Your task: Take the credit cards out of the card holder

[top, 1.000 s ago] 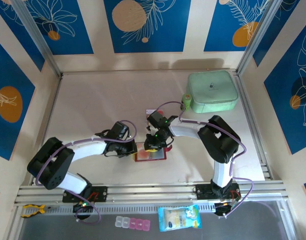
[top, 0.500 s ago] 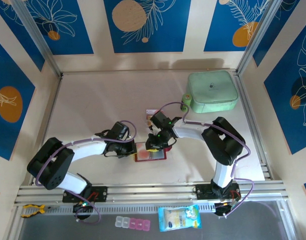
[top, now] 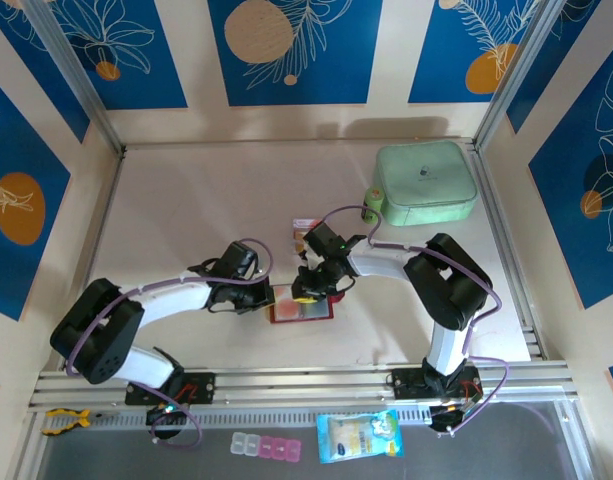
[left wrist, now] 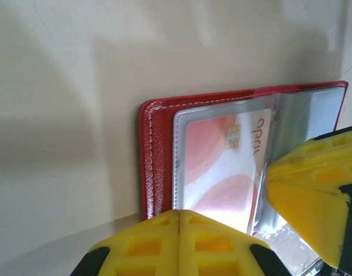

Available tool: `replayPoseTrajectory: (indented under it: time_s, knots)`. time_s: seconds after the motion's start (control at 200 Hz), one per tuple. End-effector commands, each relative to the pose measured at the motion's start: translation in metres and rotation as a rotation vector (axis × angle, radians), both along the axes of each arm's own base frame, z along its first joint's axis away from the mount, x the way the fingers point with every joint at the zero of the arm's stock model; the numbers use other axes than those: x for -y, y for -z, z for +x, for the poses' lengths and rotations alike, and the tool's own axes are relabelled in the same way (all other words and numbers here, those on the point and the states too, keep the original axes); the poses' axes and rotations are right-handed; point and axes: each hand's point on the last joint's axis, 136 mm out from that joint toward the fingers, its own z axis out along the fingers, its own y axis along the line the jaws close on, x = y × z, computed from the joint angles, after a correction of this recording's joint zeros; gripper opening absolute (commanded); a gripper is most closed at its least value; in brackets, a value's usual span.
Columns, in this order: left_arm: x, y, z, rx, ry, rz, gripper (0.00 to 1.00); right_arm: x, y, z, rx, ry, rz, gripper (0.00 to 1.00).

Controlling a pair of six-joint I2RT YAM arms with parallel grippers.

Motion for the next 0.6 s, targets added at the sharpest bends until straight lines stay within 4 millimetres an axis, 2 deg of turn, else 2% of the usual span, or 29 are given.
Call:
replayPoseTrajectory:
  time_s: [0.0,0.31,0.59]
  knots:
    - [0.003,-0.009,0.003,0.004,0.004,-0.023,0.02,0.001,0.002,-0.005,-0.035,0.003,0.014,0.19]
    - [0.001,0.011,-0.003,-0.039,0.010,-0.003,0.00,0.003,0.004,-0.005,-0.043,0.005,0.009,0.19]
    - [0.000,0.021,-0.007,-0.066,0.005,0.002,0.00,0.004,0.007,-0.006,-0.054,0.009,0.012,0.19]
